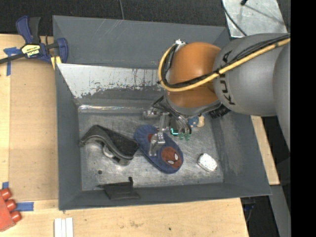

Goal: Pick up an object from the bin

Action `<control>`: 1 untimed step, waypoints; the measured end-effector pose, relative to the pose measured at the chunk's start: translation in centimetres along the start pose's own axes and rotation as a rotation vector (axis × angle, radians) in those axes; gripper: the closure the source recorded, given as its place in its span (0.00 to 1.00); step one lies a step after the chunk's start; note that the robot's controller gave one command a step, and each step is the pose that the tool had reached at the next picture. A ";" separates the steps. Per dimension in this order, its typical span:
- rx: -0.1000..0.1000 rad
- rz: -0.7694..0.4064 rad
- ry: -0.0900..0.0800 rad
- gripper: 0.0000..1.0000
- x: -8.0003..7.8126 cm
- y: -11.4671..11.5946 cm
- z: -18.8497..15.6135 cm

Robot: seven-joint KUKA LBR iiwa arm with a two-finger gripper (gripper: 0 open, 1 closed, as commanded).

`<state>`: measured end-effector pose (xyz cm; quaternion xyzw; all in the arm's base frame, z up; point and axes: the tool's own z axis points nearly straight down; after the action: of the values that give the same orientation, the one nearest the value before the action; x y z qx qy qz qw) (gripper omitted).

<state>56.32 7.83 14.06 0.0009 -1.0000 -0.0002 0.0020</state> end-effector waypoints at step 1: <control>-0.004 0.007 -0.016 0.00 -2.2 -2.8 5.5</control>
Offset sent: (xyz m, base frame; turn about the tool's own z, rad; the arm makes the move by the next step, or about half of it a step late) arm 0.0203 -0.0347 -0.0706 0.0089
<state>58.53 5.01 8.59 -0.0028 -1.0000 -0.0021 -0.0059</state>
